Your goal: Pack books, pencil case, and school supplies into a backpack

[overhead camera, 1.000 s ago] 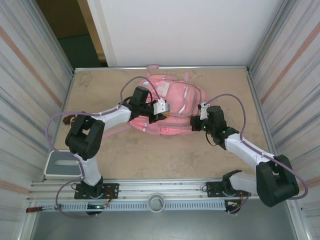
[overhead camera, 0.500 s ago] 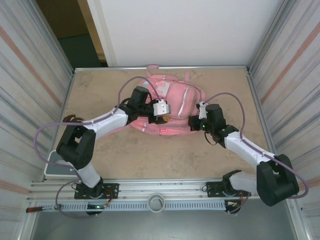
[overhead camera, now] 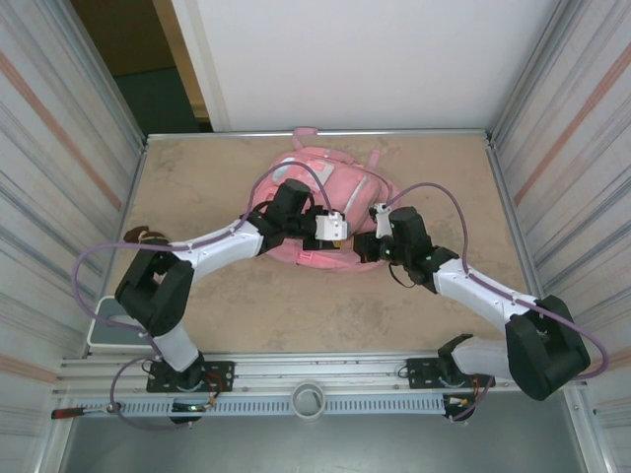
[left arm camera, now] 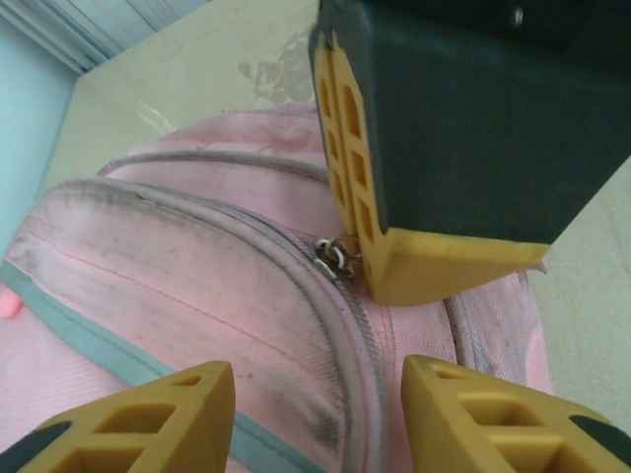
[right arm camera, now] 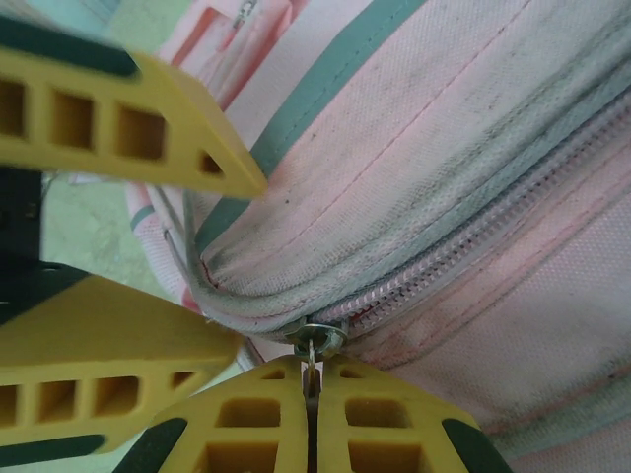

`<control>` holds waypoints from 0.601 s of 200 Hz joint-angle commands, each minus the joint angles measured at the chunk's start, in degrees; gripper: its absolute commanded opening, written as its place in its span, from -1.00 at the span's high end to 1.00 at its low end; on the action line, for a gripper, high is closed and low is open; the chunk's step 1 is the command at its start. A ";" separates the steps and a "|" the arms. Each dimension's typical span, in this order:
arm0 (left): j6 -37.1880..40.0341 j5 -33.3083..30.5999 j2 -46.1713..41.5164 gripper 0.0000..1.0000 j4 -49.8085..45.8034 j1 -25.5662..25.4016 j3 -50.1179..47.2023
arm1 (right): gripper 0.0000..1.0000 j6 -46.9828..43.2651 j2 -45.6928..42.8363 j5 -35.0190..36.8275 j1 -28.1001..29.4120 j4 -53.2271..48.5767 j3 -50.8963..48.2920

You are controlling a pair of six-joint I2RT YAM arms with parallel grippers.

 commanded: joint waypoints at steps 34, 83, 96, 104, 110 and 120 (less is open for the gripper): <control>0.94 3.48 0.39 0.47 2.42 2.86 -2.21 | 1.00 -0.32 -0.08 -2.95 0.01 2.34 1.22; -4.06 9.98 -2.06 0.84 3.92 7.76 -3.76 | 1.00 -4.02 -1.49 2.35 -5.24 -6.07 1.95; -5.31 11.77 -2.94 0.87 4.92 8.99 -4.56 | 1.00 -4.27 -1.14 4.39 -7.06 -8.55 2.76; -5.37 12.67 -3.52 0.87 5.34 9.47 -5.25 | 1.00 -4.32 -0.89 5.67 -7.91 -9.79 3.30; -5.37 13.21 -3.97 0.88 5.85 9.85 -5.78 | 1.00 -4.32 -0.66 6.80 -8.42 -10.69 3.72; -5.42 14.09 -4.62 0.87 6.47 10.59 -6.61 | 1.00 -4.32 -0.12 8.13 -9.02 -12.00 4.64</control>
